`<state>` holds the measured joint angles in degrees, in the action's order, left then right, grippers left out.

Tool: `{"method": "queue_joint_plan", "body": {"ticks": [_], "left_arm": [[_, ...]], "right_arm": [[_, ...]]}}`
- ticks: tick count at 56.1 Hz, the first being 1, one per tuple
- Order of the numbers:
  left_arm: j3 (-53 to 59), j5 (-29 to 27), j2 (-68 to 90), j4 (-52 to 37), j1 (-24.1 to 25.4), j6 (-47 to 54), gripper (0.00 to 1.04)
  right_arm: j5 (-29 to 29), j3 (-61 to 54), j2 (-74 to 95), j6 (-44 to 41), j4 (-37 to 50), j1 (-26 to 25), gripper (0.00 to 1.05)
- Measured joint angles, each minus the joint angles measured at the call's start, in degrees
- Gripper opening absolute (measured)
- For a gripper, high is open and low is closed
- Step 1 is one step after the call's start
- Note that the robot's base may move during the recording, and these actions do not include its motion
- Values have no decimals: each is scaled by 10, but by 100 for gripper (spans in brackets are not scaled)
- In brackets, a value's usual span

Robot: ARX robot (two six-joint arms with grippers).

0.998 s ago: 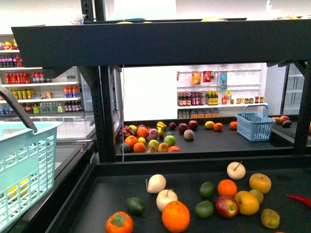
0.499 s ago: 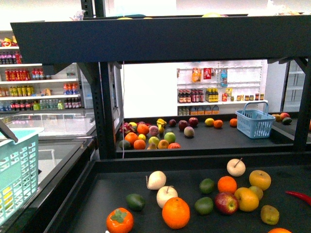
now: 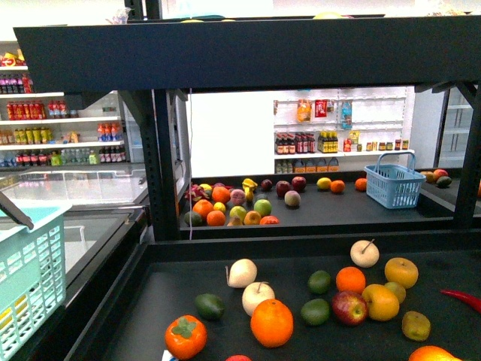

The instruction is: Pick lemon from shelf

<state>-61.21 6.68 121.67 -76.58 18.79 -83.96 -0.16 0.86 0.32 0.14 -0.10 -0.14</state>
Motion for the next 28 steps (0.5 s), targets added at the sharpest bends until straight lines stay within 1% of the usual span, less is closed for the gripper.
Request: {"method": "queue_joint_plan", "body": {"ticks": [5,9,11,19,28], "left_arm": [[10,11,-19,35,0,18,88],[21,12,-45,74,1,41,98],[28,12,-65,100,2,55,96],[42,5,-115,174,15,104,97],[59,-8,-190,318,30,202,97]], "right_arm": [[0,0,0,0,0,0,97],[0,0,0,0,0,0,97],[0,0,0,0,0,0,97],[0,0,0,0,0,0,97],[0,0,0,0,0,0,97]]}}
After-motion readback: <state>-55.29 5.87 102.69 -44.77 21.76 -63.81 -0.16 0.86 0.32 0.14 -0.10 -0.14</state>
